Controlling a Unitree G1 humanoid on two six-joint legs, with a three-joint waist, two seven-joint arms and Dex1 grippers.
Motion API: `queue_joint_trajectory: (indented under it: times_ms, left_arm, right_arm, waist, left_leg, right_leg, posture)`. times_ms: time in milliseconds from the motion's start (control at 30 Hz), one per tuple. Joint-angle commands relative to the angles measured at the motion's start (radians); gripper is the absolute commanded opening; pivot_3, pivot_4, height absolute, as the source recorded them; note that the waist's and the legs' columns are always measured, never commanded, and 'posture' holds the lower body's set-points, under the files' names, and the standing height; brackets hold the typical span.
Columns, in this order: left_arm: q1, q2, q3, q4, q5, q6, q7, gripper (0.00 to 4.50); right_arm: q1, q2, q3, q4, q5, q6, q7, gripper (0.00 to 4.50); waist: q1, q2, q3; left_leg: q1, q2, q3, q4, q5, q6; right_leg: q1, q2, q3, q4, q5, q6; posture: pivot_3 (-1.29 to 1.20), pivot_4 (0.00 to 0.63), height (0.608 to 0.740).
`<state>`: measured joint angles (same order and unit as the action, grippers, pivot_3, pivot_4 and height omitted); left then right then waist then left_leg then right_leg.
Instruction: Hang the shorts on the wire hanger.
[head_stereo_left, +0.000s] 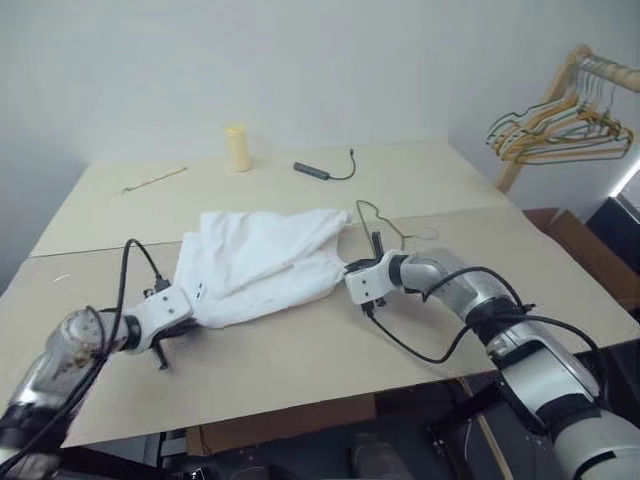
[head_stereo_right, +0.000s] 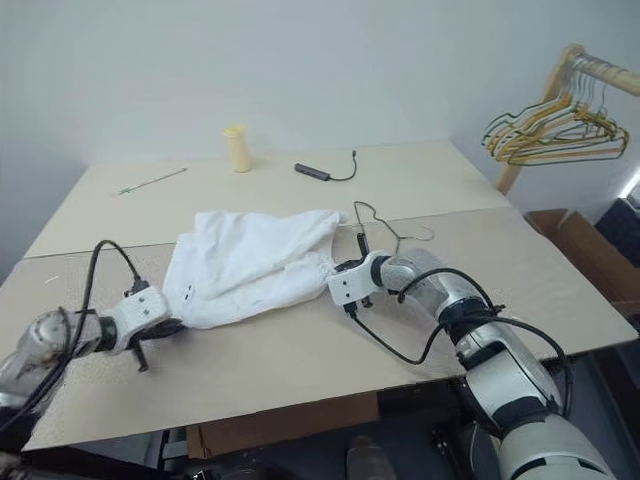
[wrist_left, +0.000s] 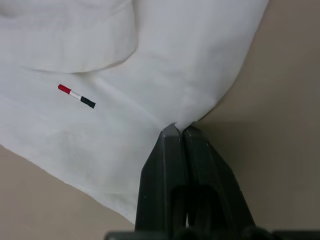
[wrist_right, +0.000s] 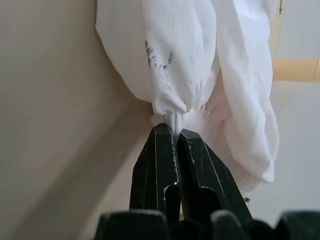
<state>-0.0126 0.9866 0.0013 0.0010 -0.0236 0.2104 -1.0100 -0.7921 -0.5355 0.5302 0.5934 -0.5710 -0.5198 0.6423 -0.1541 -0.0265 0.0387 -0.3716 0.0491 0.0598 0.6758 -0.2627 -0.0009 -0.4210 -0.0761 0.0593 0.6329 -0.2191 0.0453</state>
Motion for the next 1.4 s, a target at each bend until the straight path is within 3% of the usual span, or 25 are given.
queue_joint_trajectory:
  times_ms: [33,167,300,367,533,600,667,733,800,867,1033,1200,1400]
  left_arm:
    - [0.135,0.086,0.101,-0.169,-0.04,0.04,-0.072,0.04]
    - [0.346,0.177,0.253,-0.342,-0.014,0.071,-0.136,0.04]
    - [0.45,0.195,0.347,-0.453,-0.027,0.088,-0.176,0.04]
    - [0.343,0.154,0.304,-0.439,-0.039,0.1,-0.108,0.04]
    - [-0.24,-0.059,0.065,-0.146,0.293,-0.051,0.367,0.04]
    - [-0.511,-0.178,0.052,-0.011,0.358,-0.035,0.582,0.04]
    - [-0.72,-0.238,0.061,0.106,0.439,-0.032,0.79,0.04]
    - [-0.815,-0.257,0.086,0.147,0.469,-0.038,0.91,0.04]
    - [-0.85,-0.248,0.129,0.13,0.476,-0.066,1.001,0.04]
    - [-0.825,-0.223,0.164,0.083,0.47,-0.097,1.017,0.04]
    - [-0.613,-0.163,0.231,-0.06,0.417,-0.112,0.901,0.04]
    - [-0.248,-0.087,0.256,-0.232,0.224,-0.211,0.58,0.04]
    - [0.14,-0.001,0.199,-0.319,0.257,-0.249,0.371,0.04]
  right_arm:
    - [0.076,-0.096,-0.047,-0.273,0.135,0.06,0.206,0.0]
    - [0.18,-0.208,-0.084,-0.581,0.327,0.208,0.431,0.0]
    - [0.191,-0.245,-0.12,-0.71,0.469,0.353,0.545,0.0]
    - [0.146,-0.205,-0.128,-0.685,0.478,0.473,0.542,0.0]
    - [-0.078,-0.11,-0.163,-0.498,0.413,0.615,0.455,0.0]
    - [-0.237,-0.01,-0.187,-0.317,0.295,0.614,0.159,0.0]
    - [-0.388,0.068,-0.199,-0.122,0.152,0.591,-0.226,0.0]
    - [-0.461,0.1,-0.221,-0.016,0.087,0.56,-0.479,0.0]
    - [-0.478,0.108,-0.265,0.006,0.083,0.524,-0.627,0.0]
    - [-0.446,0.097,-0.283,-0.033,0.093,0.461,-0.655,0.0]
    - [-0.272,0.048,-0.238,-0.176,0.102,0.364,-0.519,0.0]
    - [-0.079,-0.036,-0.119,-0.279,0.051,0.256,-0.315,0.0]
    - [0.071,-0.061,-0.018,-0.245,0.019,0.158,-0.176,0.0]
  waist:
    - [0.0,0.0,0.0]
    - [0.004,-0.001,0.001]
    - [0.011,-0.002,0.002]
    - [0.022,-0.002,0.002]
    - [0.067,-0.001,0.005]
    - [0.074,-0.002,0.005]
    - [0.065,-0.005,0.003]
    - [0.055,-0.006,0.0]
    - [0.049,-0.006,-0.002]
    - [0.041,-0.006,-0.003]
    - [0.012,-0.006,-0.004]
    - [0.002,-0.006,-0.003]
    - [0.001,-0.007,-0.002]
  left_leg:
    - [0.0,0.0,-0.001,0.0,0.0,0.001]
    - [-0.001,0.0,0.0,0.0,-0.001,0.001]
    - [0.004,0.001,0.002,0.001,-0.001,0.001]
    - [0.006,0.001,0.003,0.001,0.0,0.001]
    - [0.019,0.0,0.002,0.002,0.002,0.001]
    - [0.017,-0.001,0.001,0.002,0.003,0.002]
    - [0.008,-0.001,0.0,0.003,0.005,-0.002]
    - [-0.008,-0.002,-0.001,0.002,0.008,-0.007]
    - [-0.018,-0.002,0.0,0.0,0.011,-0.017]
    - [-0.017,-0.002,0.0,-0.007,0.011,-0.022]
    - [-0.02,-0.003,0.0,-0.014,0.009,-0.019]
    - [-0.02,-0.003,-0.001,-0.01,0.003,-0.008]
    - [-0.006,-0.001,0.001,-0.007,0.006,-0.003]
  right_leg:
    - [0.001,0.0,0.0,-0.001,0.0,0.0]
    - [-0.001,0.0,0.0,-0.001,-0.001,0.001]
    - [0.004,0.0,-0.001,-0.001,-0.002,0.001]
    - [0.005,0.0,-0.001,-0.001,-0.006,0.004]
    - [0.019,0.0,-0.003,-0.001,-0.006,0.001]
    - [0.019,0.001,-0.004,-0.002,0.003,0.0]
    - [0.012,0.002,-0.004,-0.003,0.008,-0.002]
    - [-0.006,0.0,-0.004,0.001,0.011,-0.002]
    - [-0.02,-0.001,-0.003,0.008,0.011,-0.002]
    - [-0.021,-0.001,-0.003,0.007,0.011,-0.002]
    - [-0.02,-0.002,-0.003,-0.005,0.009,0.001]
    - [-0.018,-0.002,-0.003,-0.008,0.008,0.002]
    - [-0.007,0.0,-0.002,-0.006,0.008,-0.001]
  posture:
    - [-0.05,0.0,0.74]
    - [-0.05,0.0,0.74]
    - [-0.05,0.0,0.74]
    - [-0.04,0.0,0.74]
    - [-0.04,0.0,0.74]
    - [-0.05,0.0,0.74]
    - [-0.05,0.0,0.74]
    - [-0.06,0.0,0.74]
    - [-0.06,0.0,0.74]
    - [-0.07,0.0,0.74]
    - [-0.05,0.0,0.74]
    - [-0.02,0.0,0.74]
    - [-0.01,0.0,0.74]
